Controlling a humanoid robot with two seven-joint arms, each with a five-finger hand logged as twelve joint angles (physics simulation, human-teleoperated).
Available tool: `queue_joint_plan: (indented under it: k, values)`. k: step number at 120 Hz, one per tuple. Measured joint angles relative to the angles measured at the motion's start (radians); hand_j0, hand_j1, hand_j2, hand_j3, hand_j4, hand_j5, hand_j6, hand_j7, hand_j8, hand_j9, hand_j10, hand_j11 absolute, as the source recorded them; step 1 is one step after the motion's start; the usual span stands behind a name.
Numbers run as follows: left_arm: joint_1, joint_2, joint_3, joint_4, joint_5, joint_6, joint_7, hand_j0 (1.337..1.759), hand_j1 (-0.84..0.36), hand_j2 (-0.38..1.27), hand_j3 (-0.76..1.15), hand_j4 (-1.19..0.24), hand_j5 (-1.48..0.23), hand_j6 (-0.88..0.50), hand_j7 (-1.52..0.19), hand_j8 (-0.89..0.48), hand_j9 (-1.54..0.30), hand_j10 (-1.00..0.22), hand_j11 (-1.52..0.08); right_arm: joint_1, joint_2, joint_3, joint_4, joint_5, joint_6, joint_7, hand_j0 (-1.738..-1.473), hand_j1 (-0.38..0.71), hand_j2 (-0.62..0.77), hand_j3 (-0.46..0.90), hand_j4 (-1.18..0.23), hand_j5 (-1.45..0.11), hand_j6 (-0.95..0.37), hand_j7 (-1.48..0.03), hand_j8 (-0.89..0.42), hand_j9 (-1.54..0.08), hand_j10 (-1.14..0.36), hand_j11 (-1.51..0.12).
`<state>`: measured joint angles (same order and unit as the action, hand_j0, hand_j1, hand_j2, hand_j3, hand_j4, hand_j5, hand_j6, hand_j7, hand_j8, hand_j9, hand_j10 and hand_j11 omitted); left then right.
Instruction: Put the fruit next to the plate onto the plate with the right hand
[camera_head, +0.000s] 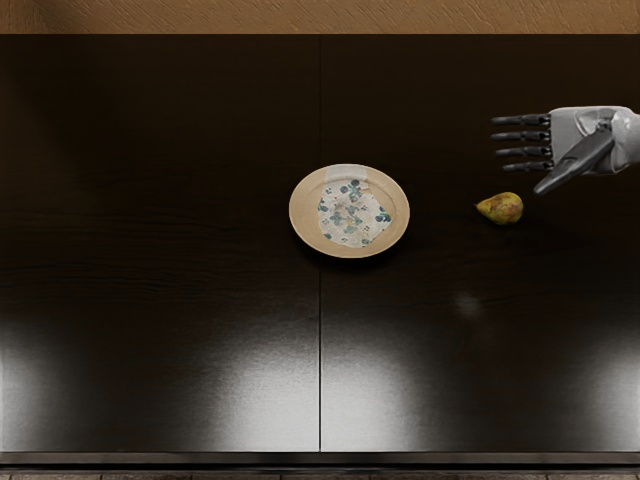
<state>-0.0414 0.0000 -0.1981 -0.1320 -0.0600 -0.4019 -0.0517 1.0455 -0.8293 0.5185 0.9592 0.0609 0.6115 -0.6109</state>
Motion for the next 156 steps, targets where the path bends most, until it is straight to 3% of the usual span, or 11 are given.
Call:
queue_joint_plan:
  k: [34,55,76,92,116,134,156]
  values:
    - [0.0,0.0,0.0,0.001,0.0,0.0,0.0,1.658,0.33,0.0,0.0,-0.01,-0.02,-0.01,-0.02,-0.01,-0.02,-0.01,-0.02,0.003,0.013,0.002,0.0,-0.007,0.0,0.0,-1.658,-0.35,0.0,0.0,0.0,0.0,0.0,0.0,0.0,0.0,0.0,0.0]
    - [0.0,0.0,0.0,0.002,0.0,0.0,0.0,1.658,0.33,0.0,0.0,-0.01,-0.02,-0.01,-0.02,-0.01,-0.02,-0.01,-0.02,0.089,0.061,-0.02,0.0,-0.178,0.0,0.0,-1.658,-0.35,0.0,0.0,0.0,0.0,0.0,0.0,0.0,0.0,0.0,0.0]
    - [0.0,0.0,0.0,0.002,0.0,0.0,0.0,1.658,0.33,0.0,0.0,-0.01,-0.02,-0.01,-0.02,-0.01,-0.02,-0.01,-0.02,0.266,0.11,-0.247,-0.002,-0.253,0.0,0.0,-1.658,-0.35,0.0,0.0,0.0,0.0,0.0,0.0,0.0,0.0,0.0,0.0]
    - [0.0,0.0,0.0,0.002,0.0,0.0,0.0,1.658,0.33,0.0,0.0,-0.01,-0.02,-0.01,-0.02,-0.01,-0.02,-0.01,-0.02,0.341,0.146,-0.348,-0.004,-0.319,-0.002,0.0,-1.658,-0.35,0.0,0.0,0.0,0.0,0.0,0.0,0.0,0.0,0.0,0.0]
    - [0.0,0.0,0.0,0.002,0.0,0.0,0.0,1.658,0.33,0.0,0.0,-0.01,-0.02,-0.01,-0.02,-0.01,-0.02,-0.01,-0.02,0.447,0.239,-0.561,0.001,-0.419,-0.206,0.0,-1.658,-0.35,0.0,0.0,0.0,0.0,0.0,0.0,0.0,0.0,0.0,0.0]
    - [0.0,0.0,0.0,0.002,0.0,0.0,0.0,1.658,0.33,0.0,0.0,-0.01,-0.02,-0.01,-0.02,-0.01,-0.02,-0.01,-0.02,0.454,0.29,-0.606,0.087,-0.504,-0.352,0.0,-1.658,-0.35,0.0,0.0,0.0,0.0,0.0,0.0,0.0,0.0,0.0,0.0]
    - [0.0,0.0,0.0,0.002,0.0,0.0,0.0,1.658,0.33,0.0,0.0,-0.01,-0.02,-0.01,-0.02,-0.01,-0.02,-0.01,-0.02,0.455,0.254,-0.691,0.264,-0.552,-0.559,0.0,-1.658,-0.34,0.0,0.0,-0.01,-0.01,-0.01,-0.01,-0.01,-0.01,-0.01,-0.01]
